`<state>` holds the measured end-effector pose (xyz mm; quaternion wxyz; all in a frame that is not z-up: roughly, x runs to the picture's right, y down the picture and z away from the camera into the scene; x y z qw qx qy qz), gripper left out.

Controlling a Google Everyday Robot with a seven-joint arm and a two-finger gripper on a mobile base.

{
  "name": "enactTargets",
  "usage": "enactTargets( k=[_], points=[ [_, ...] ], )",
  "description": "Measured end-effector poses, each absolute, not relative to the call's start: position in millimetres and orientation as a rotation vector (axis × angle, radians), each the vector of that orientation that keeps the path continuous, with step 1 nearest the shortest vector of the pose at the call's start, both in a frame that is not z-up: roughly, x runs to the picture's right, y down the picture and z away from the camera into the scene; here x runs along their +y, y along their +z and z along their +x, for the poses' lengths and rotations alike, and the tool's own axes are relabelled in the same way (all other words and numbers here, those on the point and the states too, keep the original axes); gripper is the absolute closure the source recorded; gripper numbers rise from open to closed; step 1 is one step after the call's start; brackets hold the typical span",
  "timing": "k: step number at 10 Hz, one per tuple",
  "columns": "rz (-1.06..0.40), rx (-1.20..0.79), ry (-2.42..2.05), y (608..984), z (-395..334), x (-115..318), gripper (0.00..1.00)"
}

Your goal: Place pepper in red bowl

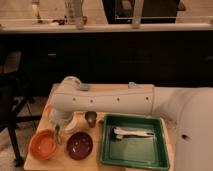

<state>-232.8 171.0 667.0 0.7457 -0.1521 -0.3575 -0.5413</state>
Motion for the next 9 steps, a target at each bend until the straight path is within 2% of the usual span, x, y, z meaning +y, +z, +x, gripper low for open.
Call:
enactTargets(
  k=[2, 9],
  points=[
    [-0.356, -0.815, -1.260, 668, -259, 179, 1.00],
    [-0.437, -0.860, -1.328, 689, -283, 199, 1.00]
  ],
)
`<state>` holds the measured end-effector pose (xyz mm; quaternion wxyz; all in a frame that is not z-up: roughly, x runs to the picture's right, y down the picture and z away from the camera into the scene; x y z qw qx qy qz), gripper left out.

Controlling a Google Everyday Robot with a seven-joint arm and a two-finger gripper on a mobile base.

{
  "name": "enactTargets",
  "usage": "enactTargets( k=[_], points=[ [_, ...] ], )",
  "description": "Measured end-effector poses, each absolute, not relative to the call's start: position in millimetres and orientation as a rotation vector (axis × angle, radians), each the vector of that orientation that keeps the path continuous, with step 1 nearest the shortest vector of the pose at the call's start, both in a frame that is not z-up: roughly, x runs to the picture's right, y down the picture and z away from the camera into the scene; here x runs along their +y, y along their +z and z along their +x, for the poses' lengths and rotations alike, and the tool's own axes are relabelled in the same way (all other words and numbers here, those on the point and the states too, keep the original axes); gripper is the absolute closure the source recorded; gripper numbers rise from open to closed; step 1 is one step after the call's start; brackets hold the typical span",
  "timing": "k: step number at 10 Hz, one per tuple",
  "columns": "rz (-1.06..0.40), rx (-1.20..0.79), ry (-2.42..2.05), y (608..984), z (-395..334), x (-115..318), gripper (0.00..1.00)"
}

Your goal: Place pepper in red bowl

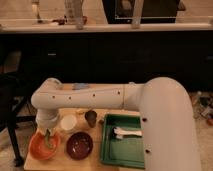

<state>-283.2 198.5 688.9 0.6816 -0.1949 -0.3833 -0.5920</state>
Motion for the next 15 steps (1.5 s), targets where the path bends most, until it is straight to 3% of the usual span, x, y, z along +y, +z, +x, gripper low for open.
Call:
enactTargets(
  k=[15],
  points=[
    [-0.530, -0.940, -1.330, 729, -311, 232, 1.00]
  ],
)
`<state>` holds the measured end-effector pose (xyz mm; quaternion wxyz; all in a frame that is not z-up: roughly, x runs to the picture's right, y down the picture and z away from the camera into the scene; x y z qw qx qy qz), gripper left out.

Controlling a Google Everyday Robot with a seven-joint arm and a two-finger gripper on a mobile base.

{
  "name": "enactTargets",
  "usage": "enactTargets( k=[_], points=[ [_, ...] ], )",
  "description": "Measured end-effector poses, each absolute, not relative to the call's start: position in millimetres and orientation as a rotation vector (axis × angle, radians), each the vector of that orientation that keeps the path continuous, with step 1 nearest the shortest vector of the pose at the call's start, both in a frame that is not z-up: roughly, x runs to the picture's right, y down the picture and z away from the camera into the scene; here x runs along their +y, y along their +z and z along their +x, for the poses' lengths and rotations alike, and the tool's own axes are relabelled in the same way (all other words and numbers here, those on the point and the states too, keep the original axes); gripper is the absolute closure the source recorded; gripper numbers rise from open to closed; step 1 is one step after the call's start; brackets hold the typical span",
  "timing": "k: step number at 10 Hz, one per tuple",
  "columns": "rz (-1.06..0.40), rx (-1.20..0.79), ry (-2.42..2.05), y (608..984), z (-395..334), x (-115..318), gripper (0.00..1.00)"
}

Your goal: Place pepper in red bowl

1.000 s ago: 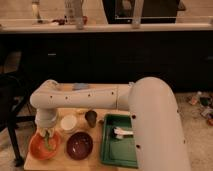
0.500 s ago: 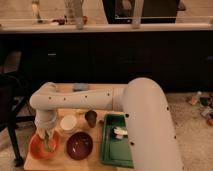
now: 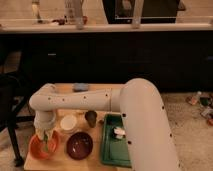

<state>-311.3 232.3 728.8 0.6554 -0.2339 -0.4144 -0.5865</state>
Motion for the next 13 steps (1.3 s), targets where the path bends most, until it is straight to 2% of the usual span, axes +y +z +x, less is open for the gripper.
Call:
enactTargets(
  k=[4, 13],
  points=[
    [-0.542, -0.969, -1.312, 734.8, -314.7, 236.2, 0.97],
    [-0.542, -0.970, -1.311, 734.6, -314.7, 236.1, 0.97]
  ],
)
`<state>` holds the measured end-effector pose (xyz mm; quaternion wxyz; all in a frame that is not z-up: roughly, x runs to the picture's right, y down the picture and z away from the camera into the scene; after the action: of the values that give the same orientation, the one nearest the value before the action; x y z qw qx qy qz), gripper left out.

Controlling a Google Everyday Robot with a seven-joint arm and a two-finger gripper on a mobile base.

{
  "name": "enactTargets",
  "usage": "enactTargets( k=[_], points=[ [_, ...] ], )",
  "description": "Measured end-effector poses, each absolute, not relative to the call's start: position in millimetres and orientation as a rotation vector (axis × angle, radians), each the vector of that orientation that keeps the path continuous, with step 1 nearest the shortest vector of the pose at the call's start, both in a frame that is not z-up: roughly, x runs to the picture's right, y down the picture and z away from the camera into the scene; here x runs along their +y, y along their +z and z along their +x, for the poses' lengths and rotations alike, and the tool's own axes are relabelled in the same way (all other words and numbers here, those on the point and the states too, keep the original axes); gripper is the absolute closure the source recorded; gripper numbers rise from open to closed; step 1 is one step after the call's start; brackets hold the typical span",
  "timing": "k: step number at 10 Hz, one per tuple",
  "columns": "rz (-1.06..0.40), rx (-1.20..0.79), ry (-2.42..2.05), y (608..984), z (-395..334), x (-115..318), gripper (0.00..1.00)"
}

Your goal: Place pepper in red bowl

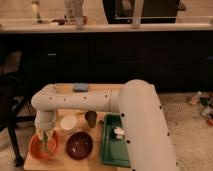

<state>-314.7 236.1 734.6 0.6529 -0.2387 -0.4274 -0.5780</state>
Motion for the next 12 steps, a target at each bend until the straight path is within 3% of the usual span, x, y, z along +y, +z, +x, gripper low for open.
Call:
enactTargets(
  k=[4, 5, 12],
  points=[
    [-0.543, -0.971, -1.311, 735.1, -314.7, 236.9, 1.00],
    [-0.543, -0.971, -1.311, 735.1, -314.7, 236.9, 0.96],
    [-0.543, -0.971, -1.311, 735.1, -314.7, 236.9, 0.28]
  ],
)
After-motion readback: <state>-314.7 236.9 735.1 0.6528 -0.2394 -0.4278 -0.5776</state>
